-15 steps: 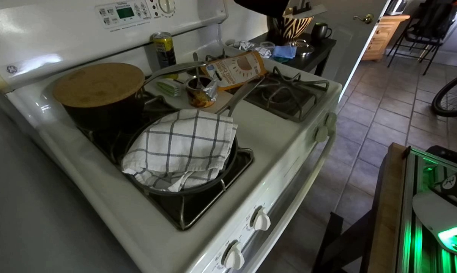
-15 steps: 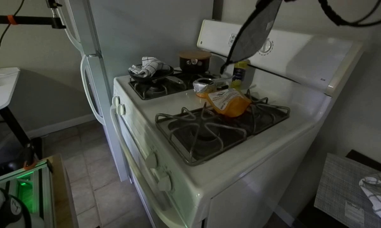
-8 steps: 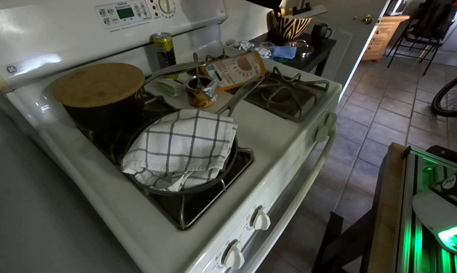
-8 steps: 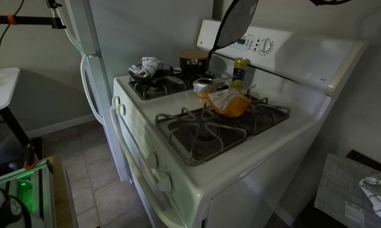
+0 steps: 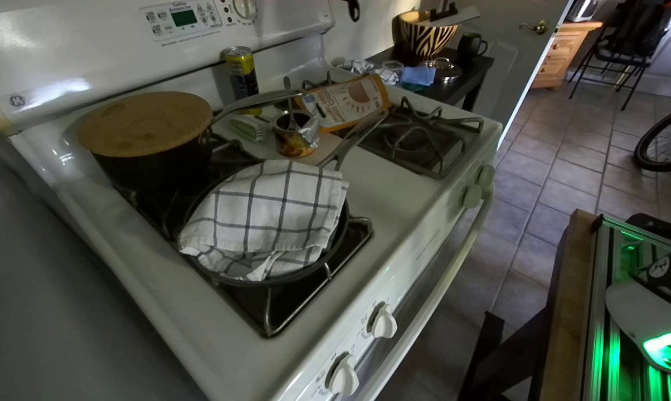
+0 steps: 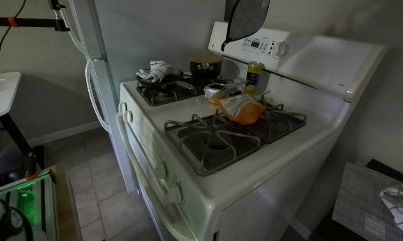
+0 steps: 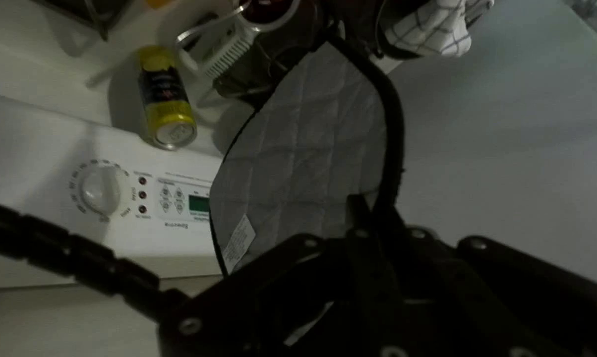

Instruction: Put the black mat on the pot

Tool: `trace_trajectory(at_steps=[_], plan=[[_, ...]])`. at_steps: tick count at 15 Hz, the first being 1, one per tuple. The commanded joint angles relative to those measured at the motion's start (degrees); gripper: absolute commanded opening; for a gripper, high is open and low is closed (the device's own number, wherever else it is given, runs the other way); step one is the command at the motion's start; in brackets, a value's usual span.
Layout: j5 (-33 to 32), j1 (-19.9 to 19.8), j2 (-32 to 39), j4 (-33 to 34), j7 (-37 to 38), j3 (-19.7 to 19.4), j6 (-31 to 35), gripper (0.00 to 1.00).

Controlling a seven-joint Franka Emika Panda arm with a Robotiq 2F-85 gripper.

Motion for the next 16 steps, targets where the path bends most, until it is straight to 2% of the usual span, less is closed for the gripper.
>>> trace_trajectory(at_steps=[1, 2, 3, 5, 6, 7, 11, 12, 13, 16], plan=[[0.9, 5.4, 0.2, 0.5, 7.7, 4.0, 3.5, 0.02], [0.9, 6.6, -0.1, 0.4, 9.3, 5.0, 3.2, 0.02], [0.7, 9.4, 0.9, 1.6, 10.9, 4.0, 3.1, 0.02], [1.8, 11.5, 3.2, 3.0, 12.2, 4.8, 2.6, 0.02], [0.2, 10.4, 0.7, 1.0, 11.0, 4.9, 3.2, 0.02], [0.2, 11.2, 1.1, 1.1, 11.1, 5.0, 3.2, 0.07], [0.1, 10.5, 1.0, 1.1, 11.0, 4.9, 3.2, 0.07], [0.1, 10.5, 1.0, 1.1, 11.0, 4.8, 3.2, 0.02], [1.9, 10.8, 1.3, 0.4, 14.7, 4.7, 7.9, 0.02], [4.4, 12.2, 2.5, -0.4, 22.0, 5.3, 16.4, 0.02]])
